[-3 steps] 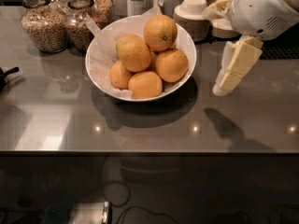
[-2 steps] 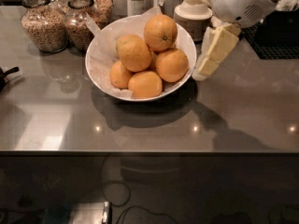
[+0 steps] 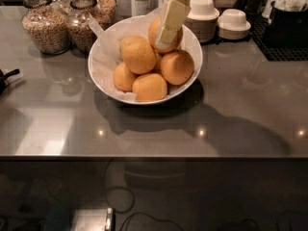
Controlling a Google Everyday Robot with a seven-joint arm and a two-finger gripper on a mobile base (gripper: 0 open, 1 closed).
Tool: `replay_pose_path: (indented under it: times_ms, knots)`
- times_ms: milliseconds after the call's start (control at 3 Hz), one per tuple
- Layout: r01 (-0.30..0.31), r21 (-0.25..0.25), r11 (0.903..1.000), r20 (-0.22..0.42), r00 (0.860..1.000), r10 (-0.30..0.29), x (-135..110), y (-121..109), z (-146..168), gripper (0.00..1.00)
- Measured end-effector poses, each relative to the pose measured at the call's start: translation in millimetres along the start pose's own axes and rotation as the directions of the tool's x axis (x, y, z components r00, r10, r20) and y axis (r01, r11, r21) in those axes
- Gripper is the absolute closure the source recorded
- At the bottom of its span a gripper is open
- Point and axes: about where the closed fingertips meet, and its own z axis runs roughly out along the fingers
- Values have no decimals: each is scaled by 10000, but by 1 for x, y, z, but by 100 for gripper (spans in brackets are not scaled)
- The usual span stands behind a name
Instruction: Pick orange from white bowl
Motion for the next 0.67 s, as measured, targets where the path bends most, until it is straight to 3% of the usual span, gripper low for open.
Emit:
replay_pose_path:
  times_ms: [333,667]
  knots:
    - [-18,-4,10000,18,10000,18,0,0,0,0]
    - [-422,-472,9980,811,9956,460,11,-1,14,0]
